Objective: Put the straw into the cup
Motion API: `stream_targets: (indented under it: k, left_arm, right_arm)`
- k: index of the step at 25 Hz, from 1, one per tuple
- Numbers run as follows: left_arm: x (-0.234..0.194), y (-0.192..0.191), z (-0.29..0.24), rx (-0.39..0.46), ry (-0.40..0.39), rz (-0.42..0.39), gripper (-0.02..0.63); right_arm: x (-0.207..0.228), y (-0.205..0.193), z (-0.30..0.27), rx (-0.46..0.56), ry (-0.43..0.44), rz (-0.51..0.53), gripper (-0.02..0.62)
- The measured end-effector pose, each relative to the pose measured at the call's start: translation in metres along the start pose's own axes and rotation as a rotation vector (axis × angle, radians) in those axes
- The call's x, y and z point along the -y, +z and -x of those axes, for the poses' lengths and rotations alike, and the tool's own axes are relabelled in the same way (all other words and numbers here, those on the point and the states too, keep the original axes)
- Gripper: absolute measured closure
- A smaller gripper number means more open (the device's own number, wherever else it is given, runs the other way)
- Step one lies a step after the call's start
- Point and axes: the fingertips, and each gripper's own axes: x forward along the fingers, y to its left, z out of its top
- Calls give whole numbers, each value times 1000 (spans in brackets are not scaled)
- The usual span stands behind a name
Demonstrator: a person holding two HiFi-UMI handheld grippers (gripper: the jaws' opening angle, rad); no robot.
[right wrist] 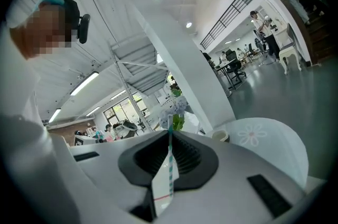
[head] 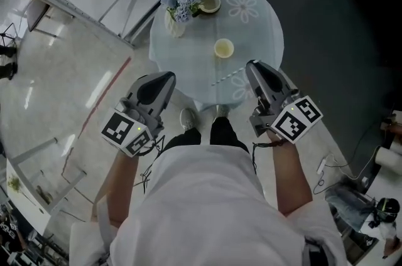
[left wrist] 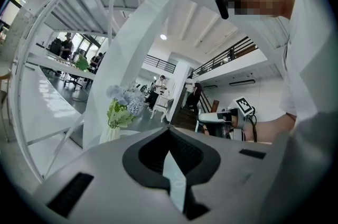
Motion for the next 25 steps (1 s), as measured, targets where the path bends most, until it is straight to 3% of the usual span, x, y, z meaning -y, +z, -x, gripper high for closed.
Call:
stream_targets:
  k: [25]
  left_arm:
    - [-10, -22, -89, -53, 180, 68, 586]
  right_arm:
    - [101, 21, -60, -138, 173, 0, 557]
